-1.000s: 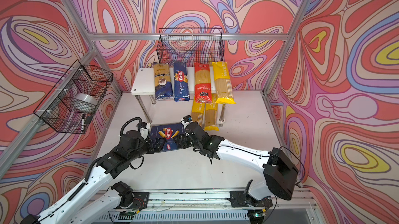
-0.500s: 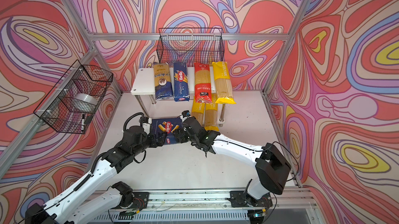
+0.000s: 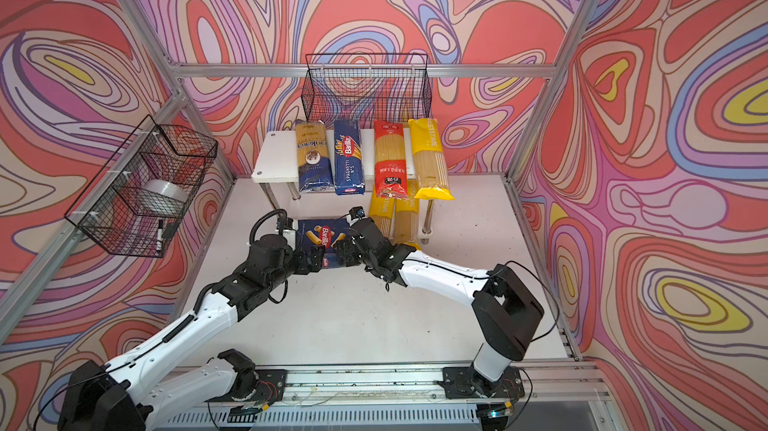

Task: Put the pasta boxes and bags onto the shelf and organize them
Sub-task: 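Push the blue box onto the lower tier beside the PASTATIME bags with both grippers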

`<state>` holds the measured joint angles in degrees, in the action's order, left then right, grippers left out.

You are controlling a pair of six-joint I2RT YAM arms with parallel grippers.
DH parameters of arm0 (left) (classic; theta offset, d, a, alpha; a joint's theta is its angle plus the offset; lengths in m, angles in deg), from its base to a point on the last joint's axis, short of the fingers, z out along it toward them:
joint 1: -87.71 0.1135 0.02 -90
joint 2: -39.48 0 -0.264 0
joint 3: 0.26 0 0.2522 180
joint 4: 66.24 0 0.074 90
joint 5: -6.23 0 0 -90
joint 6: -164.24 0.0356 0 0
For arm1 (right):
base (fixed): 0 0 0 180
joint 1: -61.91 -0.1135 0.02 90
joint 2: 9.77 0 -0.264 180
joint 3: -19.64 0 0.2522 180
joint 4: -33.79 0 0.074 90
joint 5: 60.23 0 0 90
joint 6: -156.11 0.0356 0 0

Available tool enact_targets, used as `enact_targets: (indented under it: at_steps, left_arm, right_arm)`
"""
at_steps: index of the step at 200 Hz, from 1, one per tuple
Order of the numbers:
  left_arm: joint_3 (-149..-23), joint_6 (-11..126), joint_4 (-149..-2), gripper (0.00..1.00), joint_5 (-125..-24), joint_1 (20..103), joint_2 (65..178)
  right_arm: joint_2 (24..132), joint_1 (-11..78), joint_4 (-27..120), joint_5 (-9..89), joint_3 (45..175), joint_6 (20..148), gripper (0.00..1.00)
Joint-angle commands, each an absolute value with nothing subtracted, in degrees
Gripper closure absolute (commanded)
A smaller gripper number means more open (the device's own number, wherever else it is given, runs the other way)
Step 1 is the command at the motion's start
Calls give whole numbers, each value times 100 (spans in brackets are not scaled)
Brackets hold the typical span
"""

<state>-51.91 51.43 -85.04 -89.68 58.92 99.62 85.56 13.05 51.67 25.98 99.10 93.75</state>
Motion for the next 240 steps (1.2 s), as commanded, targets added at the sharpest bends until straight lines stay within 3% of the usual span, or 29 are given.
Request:
enact_targets:
  at_steps: [1,119,173,240]
  left_arm:
    - [-5542,5356,-7289,0,-8332,5662,10132]
    - [-6163,5188,-7698,0,-9500,5805,11056]
    - [-6356,5162,-7685,0,-9341,6000,11462]
    - [-7115,5003,-9250,0,-10418,6047,11785]
  right_arm:
    - [8623,1150,3704,3473,10321,9245,23]
    - [9735,1574,3350,3870,11102,9533,23]
    - [9821,1704,3331,3770,11188,9598,22]
    - [9623,1786,3649,3197,11121,9555,22]
